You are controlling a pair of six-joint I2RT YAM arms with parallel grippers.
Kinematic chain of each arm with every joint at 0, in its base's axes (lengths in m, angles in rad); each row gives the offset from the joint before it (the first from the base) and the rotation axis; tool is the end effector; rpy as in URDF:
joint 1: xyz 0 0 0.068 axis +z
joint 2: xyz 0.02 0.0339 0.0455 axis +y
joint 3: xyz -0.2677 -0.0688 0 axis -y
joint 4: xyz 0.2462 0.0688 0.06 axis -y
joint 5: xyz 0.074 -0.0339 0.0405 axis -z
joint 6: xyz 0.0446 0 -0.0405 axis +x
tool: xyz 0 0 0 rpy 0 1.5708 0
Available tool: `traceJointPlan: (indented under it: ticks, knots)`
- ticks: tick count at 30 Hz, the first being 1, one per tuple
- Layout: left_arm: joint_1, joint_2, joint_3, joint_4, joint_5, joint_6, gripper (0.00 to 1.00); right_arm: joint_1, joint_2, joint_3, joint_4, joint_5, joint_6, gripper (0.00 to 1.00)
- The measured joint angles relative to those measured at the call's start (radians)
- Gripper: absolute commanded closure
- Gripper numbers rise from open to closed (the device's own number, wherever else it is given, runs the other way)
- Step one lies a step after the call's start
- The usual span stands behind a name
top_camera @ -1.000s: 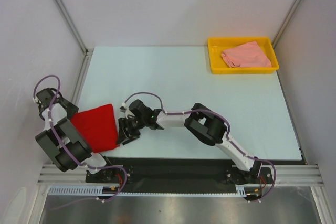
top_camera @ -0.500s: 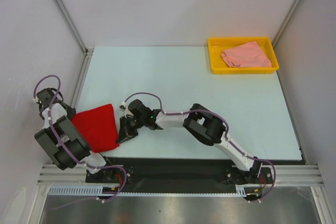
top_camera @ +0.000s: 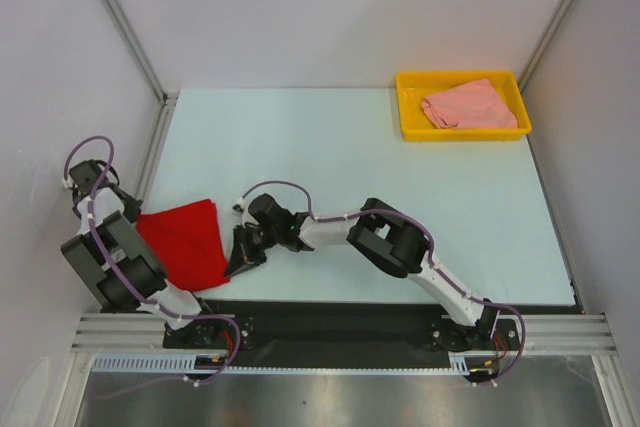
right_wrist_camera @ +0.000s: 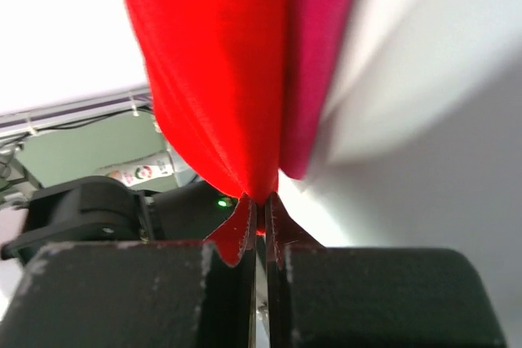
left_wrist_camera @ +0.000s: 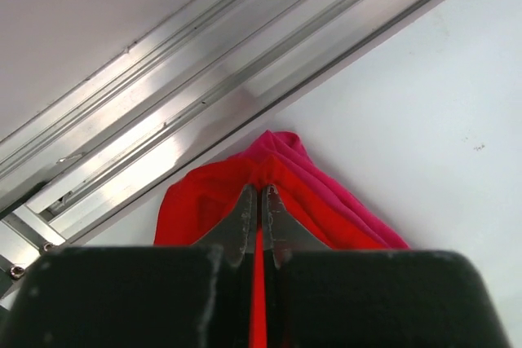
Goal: Fold and stack the t-shirts
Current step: Neatly place the folded tshirt to the corner
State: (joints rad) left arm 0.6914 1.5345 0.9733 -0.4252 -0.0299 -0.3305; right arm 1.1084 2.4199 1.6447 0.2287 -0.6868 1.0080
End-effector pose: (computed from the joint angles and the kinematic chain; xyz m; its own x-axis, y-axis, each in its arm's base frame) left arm 0.2426 0.2026 0.2019 -0.3968 -0.7495 -0.5299 -0.8234 0.5458 -0.1554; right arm 0.2118 0.4883 0.1045 -0.9134 -0.3665 -0.1771 -0.3021 0.3188 0.8984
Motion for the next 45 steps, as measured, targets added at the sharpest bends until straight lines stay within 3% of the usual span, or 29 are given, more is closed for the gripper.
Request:
traceJointPlan:
  ticks: [2,3,4,6,7,9,12,16,18,24,27,29,35,40,45]
  knots:
    - [-0.007,0.007,0.006,-0.005,-0.002,0.0,0.94,-0.001,0.0,-0.012,0.0,0.005,-0.01,0.95]
    - [-0.01,0.011,0.008,-0.008,-0.002,0.001,0.85,-0.002,0.0,-0.013,-0.001,0.006,-0.017,0.85]
    - [-0.013,0.015,0.008,-0.009,-0.003,0.004,0.65,-0.002,0.0,-0.013,-0.003,0.006,-0.021,0.82]
    - [-0.017,0.016,0.008,-0.012,-0.014,0.007,0.48,-0.004,0.0,-0.008,-0.016,0.005,-0.05,0.78]
    - [-0.018,0.01,0.008,-0.01,-0.023,0.002,0.38,-0.006,0.0,-0.004,-0.034,0.005,-0.068,0.7]
    - [-0.019,-0.017,-0.005,-0.019,-0.049,-0.011,0.33,-0.012,0.0,0.002,-0.076,0.005,-0.106,0.62]
    - [-0.019,-0.097,-0.021,-0.083,-0.127,-0.06,0.31,-0.02,-0.018,0.036,-0.172,0.002,-0.177,0.58]
    - [-0.019,-0.23,-0.025,-0.182,-0.238,-0.14,0.36,-0.04,-0.057,0.054,-0.289,0.029,-0.256,0.37]
    - [-0.019,-0.314,-0.039,-0.224,-0.264,-0.187,0.39,-0.056,-0.082,0.054,-0.343,0.045,-0.294,0.37]
    - [-0.02,-0.524,-0.188,-0.345,-0.244,-0.338,0.51,-0.117,-0.246,-0.006,-0.497,0.104,-0.428,0.46]
    - [-0.022,-0.539,-0.274,-0.416,-0.223,-0.425,0.63,-0.156,-0.42,-0.165,-0.516,0.119,-0.464,0.66]
    - [-0.023,-0.541,-0.333,-0.443,-0.2,-0.471,0.68,-0.179,-0.507,-0.237,-0.526,0.125,-0.481,0.7]
    - [-0.023,-0.538,-0.372,-0.449,-0.168,-0.535,0.69,-0.225,-0.683,-0.405,-0.546,0.15,-0.514,0.67]
    - [-0.056,-0.519,-0.357,-0.441,-0.14,-0.541,0.52,-0.302,-0.845,-0.584,-0.54,0.161,-0.507,0.56]
    - [-0.42,-0.458,-0.183,-0.408,-0.177,-0.57,0.37,-0.473,-1.095,-0.783,-0.516,0.192,-0.462,0.46]
